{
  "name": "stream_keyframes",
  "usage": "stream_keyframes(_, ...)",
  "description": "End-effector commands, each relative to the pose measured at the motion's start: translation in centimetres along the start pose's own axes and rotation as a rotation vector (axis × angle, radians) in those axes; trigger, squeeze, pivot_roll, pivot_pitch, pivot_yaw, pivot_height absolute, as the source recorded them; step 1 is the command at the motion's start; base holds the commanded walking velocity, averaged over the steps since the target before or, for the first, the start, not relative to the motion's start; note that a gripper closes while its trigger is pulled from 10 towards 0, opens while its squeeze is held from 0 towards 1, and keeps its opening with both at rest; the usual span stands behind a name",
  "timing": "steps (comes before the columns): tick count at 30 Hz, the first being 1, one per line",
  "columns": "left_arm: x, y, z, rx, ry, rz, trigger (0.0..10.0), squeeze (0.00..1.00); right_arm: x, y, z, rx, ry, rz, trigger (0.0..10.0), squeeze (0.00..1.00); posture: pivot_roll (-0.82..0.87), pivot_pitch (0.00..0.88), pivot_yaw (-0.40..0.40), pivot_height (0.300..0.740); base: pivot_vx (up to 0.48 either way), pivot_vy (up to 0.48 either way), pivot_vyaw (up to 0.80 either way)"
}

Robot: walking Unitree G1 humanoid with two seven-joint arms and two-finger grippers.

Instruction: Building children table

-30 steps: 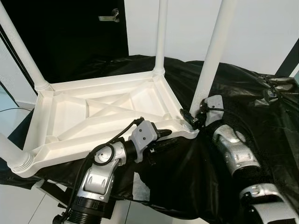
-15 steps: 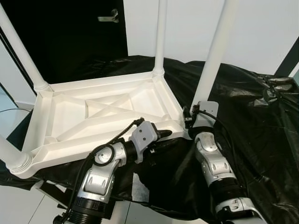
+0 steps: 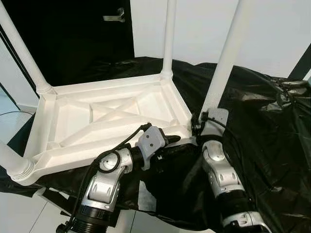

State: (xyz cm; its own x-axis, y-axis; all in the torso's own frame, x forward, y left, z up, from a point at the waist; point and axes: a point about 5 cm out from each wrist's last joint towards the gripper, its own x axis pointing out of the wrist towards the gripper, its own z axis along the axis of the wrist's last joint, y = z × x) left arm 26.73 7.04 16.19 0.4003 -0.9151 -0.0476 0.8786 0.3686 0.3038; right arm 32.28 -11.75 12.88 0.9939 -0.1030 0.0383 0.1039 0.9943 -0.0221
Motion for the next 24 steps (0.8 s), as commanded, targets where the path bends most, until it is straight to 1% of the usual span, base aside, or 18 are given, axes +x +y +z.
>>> stream_keyframes(1,0.0,0.5,0.1,0.004,0.005,0.118,10.0,0.0,-0.1,-0.2,0.3,0.014,-0.022,0.013,10.0,1.0,0.02,0.0,-0.04,0.74,0.0,0.0,0.0)
stream_keyframes(2,0.0,0.5,0.1,0.004,0.005,0.118,10.0,0.0,-0.1,-0.2,0.3,0.014,-0.022,0.013,10.0,1.0,0.02,0.0,-0.04,0.74,0.0,0.0,0.0)
stream_keyframes(3,-0.3,0.6,0.0,0.009,0.011,0.124,10.0,0.0,-0.3,-0.9,0.6,0.007,-0.056,0.063,10.0,1.0,0.03,0.0,-0.045,0.74,0.0,0.0,0.0)
stream_keyframes(7,-0.3,0.6,-0.1,0.011,0.013,0.125,10.0,0.0,-0.3,-1.2,0.7,0.004,-0.066,0.08,10.0,1.0,0.03,0.0,-0.047,0.74,0.0,0.0,0.0)
stream_keyframes(8,-0.3,0.6,-0.1,0.011,0.013,0.127,10.0,0.0,-0.4,-1.8,0.7,0.002,-0.074,0.12,10.0,1.0,0.03,0.0,-0.05,0.74,0.0,0.0,0.0)
stream_keyframes(9,-0.3,0.6,0.0,0.01,0.013,0.128,10.0,0.0,-0.5,-2.3,0.6,0.006,-0.073,0.185,10.0,1.0,0.03,0.0,-0.05,0.74,0.0,0.0,0.0)
stream_keyframes(10,-0.3,0.6,0.0,0.01,0.013,0.128,10.0,0.0,-0.5,-2.3,0.6,0.006,-0.073,0.185,10.0,1.0,0.03,0.0,-0.05,0.74,0.0,0.0,0.0)
stream_keyframes(11,-0.3,0.6,-0.1,0.008,0.012,0.129,10.0,0.0,-0.4,-3.0,0.8,-0.002,-0.09,0.254,10.0,0.0,0.03,0.0,-0.048,0.74,0.0,0.0,0.0)
stream_keyframes(13,-0.3,0.5,-0.1,0.007,0.01,0.124,10.0,0.0,0.1,-4.1,1.0,-0.042,-0.105,0.366,10.0,0.0,0.02,0.0,-0.042,0.74,0.0,0.0,0.0)
stream_keyframes(14,-0.3,0.5,-0.1,0.007,0.01,0.124,10.0,0.0,0.1,-4.1,1.0,-0.042,-0.105,0.366,10.0,0.0,0.02,0.0,-0.042,0.74,0.0,0.0,0.0)
stream_keyframes(16,-0.2,0.5,-0.1,0.009,0.009,0.12,10.0,0.0,0.4,-4.1,1.2,-0.071,-0.102,0.48,10.0,0.0,0.01,0.0,-0.033,0.74,0.0,0.0,0.0)
stream_keyframes(17,-0.2,0.5,-0.1,0.009,0.009,0.12,10.0,0.0,0.4,-4.1,1.2,-0.071,-0.102,0.48,10.0,0.0,0.01,0.0,-0.033,0.74,0.0,0.0,0.0)
stream_keyframes(18,-0.1,0.6,0.0,0.013,0.008,0.116,10.0,0.0,0.8,-4.1,1.4,-0.093,-0.096,0.55,10.0,0.0,0.01,0.0,-0.033,0.74,0.0,0.0,0.0)
stream_keyframes(19,-0.1,0.6,0.0,0.013,0.008,0.116,10.0,0.0,0.8,-4.1,1.4,-0.093,-0.096,0.55,10.0,0.0,0.01,0.0,-0.033,0.74,0.0,0.0,0.0)
stream_keyframes(20,-0.1,0.8,0.0,0.018,0.007,0.111,10.0,0.0,1.5,-3.9,1.7,-0.134,-0.079,0.648,10.0,0.0,0.01,0.0,-0.03,0.74,0.0,0.0,0.0)
stream_keyframes(21,-0.1,0.8,0.0,0.018,0.007,0.111,10.0,0.0,1.5,-3.9,1.7,-0.134,-0.079,0.648,10.0,0.0,0.01,0.0,-0.03,0.74,0.0,0.0,0.0)
stream_keyframes(22,0.0,0.8,0.0,0.02,0.007,0.109,10.0,0.0,1.8,-3.8,1.6,-0.145,-0.058,0.695,10.0,0.0,0.01,0.0,-0.029,0.74,0.0,0.0,0.0)
stream_keyframes(24,0.0,0.8,0.0,0.02,0.007,0.109,10.0,0.0,1.8,-3.8,1.6,-0.145,-0.058,0.695,10.0,0.0,0.01,0.0,-0.029,0.74,0.0,0.0,0.0)
